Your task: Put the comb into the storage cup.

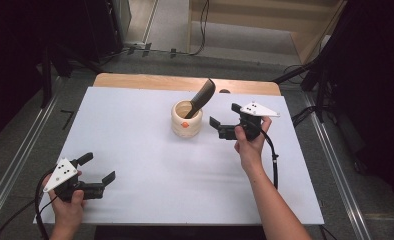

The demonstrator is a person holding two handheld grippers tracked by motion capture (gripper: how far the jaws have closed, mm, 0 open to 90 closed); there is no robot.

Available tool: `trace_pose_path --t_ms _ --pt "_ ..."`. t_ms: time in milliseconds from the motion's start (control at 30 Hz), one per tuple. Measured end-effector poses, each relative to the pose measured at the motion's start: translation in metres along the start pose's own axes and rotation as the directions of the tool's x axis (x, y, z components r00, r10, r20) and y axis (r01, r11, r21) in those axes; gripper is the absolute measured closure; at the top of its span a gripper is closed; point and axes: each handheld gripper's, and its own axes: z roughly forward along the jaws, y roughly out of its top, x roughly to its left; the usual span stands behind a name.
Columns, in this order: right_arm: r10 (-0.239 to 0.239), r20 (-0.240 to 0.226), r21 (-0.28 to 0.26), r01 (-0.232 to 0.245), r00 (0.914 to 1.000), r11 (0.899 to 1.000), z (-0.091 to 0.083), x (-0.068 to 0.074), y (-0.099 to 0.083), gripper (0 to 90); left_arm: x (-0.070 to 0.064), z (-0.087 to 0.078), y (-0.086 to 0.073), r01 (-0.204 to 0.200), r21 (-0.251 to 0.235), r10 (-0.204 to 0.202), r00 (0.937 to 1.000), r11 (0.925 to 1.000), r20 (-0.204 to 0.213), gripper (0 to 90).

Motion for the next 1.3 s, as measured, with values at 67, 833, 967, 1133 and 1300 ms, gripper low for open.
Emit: trace_pose_path --t_ms 67,833,967,1133,1300 --pt "-0.001 0.003 0.000 0.001 1.0000 1.000 -0.003 -0.001 -0.002 0.0 0.000 0.000 0.000 0.001 0.000 -0.001 1.0000 1.0000 0.001 0.0" --pt "0.015 0.031 -0.015 -0.015 0.9994 1.000 -0.038 -0.014 -0.024 0.0 -0.001 0.000 0.000 -0.002 0.005 0.002 1.0000 1.0000 -0.006 0.0" --pt "0.018 0.038 -0.016 -0.017 0.9991 1.000 -0.045 -0.017 -0.029 0.0 -0.001 0.000 0.000 -0.001 0.005 0.001 1.0000 1.0000 -0.007 0.0" --pt "0.011 0.046 -0.016 -0.010 0.9989 1.000 -0.052 -0.019 -0.034 0.0 -0.001 0.000 0.000 -0.001 0.007 0.001 1.0000 1.0000 -0.008 0.0" --pt "0.009 0.059 -0.018 -0.008 0.9982 1.000 -0.060 -0.023 -0.039 0.0 -0.001 0.001 0.000 -0.002 0.007 0.002 1.0000 1.0000 -0.007 0.0"
